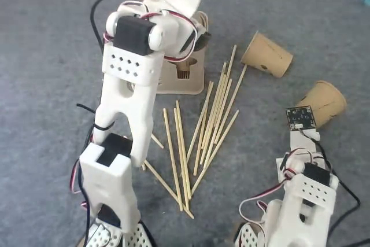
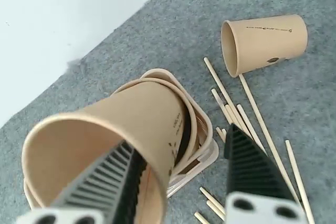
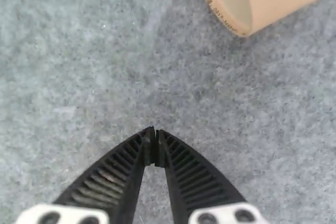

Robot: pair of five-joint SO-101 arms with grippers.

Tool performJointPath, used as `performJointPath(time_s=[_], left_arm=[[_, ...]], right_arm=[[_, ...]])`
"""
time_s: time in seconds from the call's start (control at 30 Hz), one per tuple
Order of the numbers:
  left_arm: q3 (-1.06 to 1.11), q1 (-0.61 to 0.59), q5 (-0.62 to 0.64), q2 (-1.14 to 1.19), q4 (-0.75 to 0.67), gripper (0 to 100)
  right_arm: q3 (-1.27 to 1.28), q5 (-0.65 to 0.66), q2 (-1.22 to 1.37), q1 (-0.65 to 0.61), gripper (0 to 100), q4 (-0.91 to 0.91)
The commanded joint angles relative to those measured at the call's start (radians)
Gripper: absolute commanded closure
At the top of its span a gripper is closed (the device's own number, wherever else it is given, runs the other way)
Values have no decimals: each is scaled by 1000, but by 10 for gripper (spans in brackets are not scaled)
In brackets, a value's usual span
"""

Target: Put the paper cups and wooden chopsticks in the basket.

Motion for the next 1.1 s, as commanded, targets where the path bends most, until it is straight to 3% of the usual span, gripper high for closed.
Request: performJointPath(time_s=[0.0,0.13,0.47,0.53,0.67,0.77,1.07], left_arm=[[-2,0,-9,-97,34,777],[59,-5,-8,-232,34,779],[452,-52,-5,-591,3,780],[512,-91,-3,-632,2,814],[615,-135,-9,-709,-2,994],[704,-135,-11,-755,-12,987],[1136,-138,-3,-778,-313,988]], right_arm=[[-5,12,-28,-12,991,-12],[-5,12,-28,-12,991,-12],[-3,12,-28,-12,991,-12],[-3,12,-28,-10,991,-10],[-3,14,-28,-12,991,-10],[-3,14,-28,-12,991,-8],[-3,14,-28,-7,991,-4]])
